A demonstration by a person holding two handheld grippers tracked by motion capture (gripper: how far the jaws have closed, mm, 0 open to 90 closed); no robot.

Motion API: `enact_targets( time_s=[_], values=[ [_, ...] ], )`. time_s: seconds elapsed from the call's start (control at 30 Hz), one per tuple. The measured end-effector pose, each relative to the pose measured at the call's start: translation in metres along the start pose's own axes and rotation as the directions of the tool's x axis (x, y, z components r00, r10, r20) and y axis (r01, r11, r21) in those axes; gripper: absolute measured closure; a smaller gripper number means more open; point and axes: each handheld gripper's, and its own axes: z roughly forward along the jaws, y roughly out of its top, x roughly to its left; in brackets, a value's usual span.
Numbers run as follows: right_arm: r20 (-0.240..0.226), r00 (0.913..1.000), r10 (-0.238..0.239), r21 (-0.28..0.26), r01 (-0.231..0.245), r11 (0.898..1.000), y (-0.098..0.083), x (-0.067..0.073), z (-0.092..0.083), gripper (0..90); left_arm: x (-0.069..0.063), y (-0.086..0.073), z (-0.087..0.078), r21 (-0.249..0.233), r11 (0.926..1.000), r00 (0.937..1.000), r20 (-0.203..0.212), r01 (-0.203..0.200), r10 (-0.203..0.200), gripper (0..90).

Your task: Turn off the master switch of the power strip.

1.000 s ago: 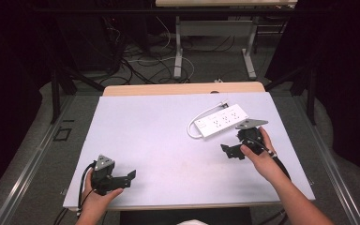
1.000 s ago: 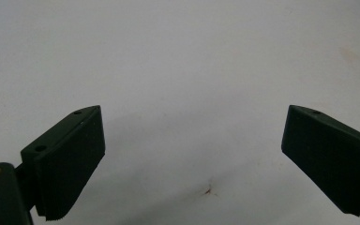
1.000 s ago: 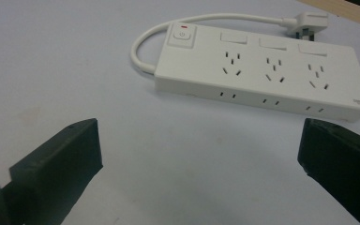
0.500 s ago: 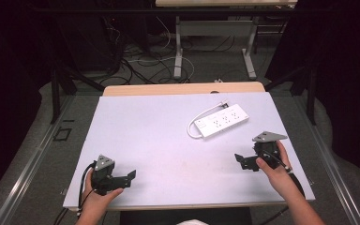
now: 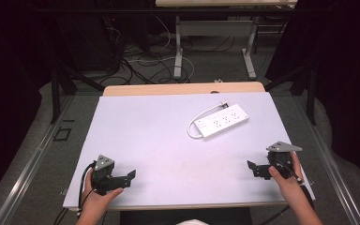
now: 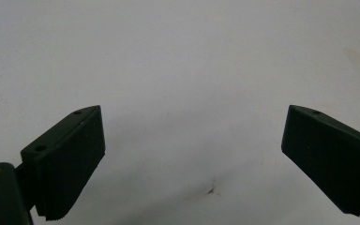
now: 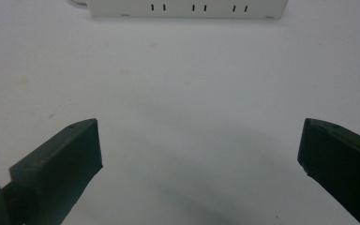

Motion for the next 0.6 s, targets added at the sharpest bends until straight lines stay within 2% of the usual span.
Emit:
enact_targets(
  time_s=[0.23,0.37,0.6],
  values=[
    [0.021,0.9988,0.045,-0.011,-0.045,0.999,-0.014,-0.009,0.002,0.0,0.000,0.000,0.000,-0.001,1.0000,1.0000,-0.004,0.004,-0.004,6.3],
    [0.029,0.9989,0.038,0.001,-0.038,0.999,-0.019,-0.012,0.001,0.0,0.000,0.000,0.000,-0.004,1.0000,1.0000,-0.005,0.003,-0.003,6.3],
    [0.047,0.9978,0.046,-0.014,-0.046,0.999,-0.028,-0.019,-0.002,0.0,0.000,0.000,0.000,-0.002,1.0000,1.0000,-0.003,-0.003,0.003,6.3]
  ],
)
